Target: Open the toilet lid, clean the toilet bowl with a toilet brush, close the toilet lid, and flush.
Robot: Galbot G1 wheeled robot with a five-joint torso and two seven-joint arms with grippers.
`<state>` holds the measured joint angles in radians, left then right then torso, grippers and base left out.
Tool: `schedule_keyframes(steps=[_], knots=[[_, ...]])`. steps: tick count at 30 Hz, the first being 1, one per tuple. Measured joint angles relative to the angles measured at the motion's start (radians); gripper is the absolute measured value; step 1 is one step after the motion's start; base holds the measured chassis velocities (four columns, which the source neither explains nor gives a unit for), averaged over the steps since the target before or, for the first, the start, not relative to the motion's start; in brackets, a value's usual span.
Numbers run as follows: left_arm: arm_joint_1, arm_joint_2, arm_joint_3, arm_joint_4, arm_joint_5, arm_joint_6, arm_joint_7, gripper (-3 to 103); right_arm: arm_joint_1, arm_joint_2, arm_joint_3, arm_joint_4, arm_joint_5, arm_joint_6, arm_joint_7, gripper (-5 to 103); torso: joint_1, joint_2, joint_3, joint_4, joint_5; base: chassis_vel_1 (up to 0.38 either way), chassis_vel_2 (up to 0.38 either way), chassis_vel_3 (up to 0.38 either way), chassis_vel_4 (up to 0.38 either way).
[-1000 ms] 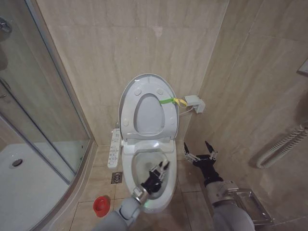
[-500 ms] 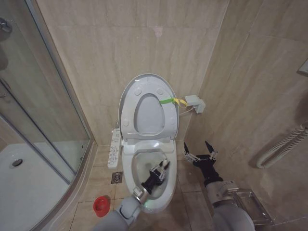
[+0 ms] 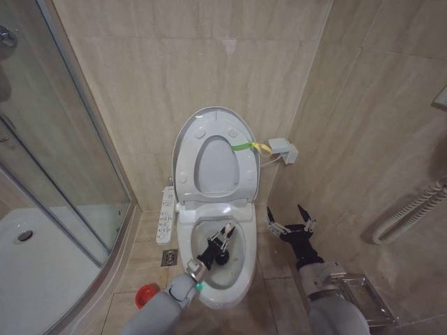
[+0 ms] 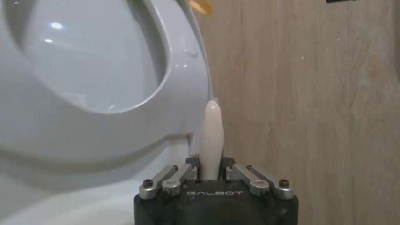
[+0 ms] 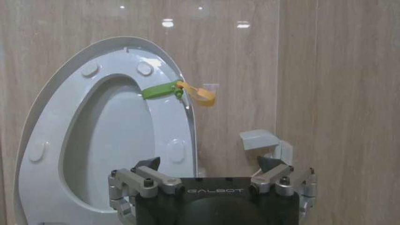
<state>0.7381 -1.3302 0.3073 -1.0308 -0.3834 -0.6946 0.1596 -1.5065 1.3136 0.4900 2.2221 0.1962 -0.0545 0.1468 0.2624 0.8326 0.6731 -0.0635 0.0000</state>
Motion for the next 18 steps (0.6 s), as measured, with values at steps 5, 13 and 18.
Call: schedule_keyframes(steps=[5,13,18], knots=[[-0.051,-0.038,0.017,-0.011,-0.001,0.01,-0.003,20,0.0,0.0,0.0,0.0,0.0,0.0,0.0,100,0.0,0.0,0.0,-0.0004,0.0,0.0,0.0,0.0,0.0],[-0.084,-0.06,0.023,-0.008,-0.018,0.015,-0.004,20,0.0,0.0,0.0,0.0,0.0,0.0,0.0,100,0.0,0.0,0.0,-0.0001,0.0001,0.0,0.0,0.0,0.0],[-0.084,-0.066,0.019,0.085,-0.02,-0.003,0.011,20,0.0,0.0,0.0,0.0,0.0,0.0,0.0,100,0.0,0.0,0.0,0.0,0.0,0.0,0.0,0.0,0.0]])
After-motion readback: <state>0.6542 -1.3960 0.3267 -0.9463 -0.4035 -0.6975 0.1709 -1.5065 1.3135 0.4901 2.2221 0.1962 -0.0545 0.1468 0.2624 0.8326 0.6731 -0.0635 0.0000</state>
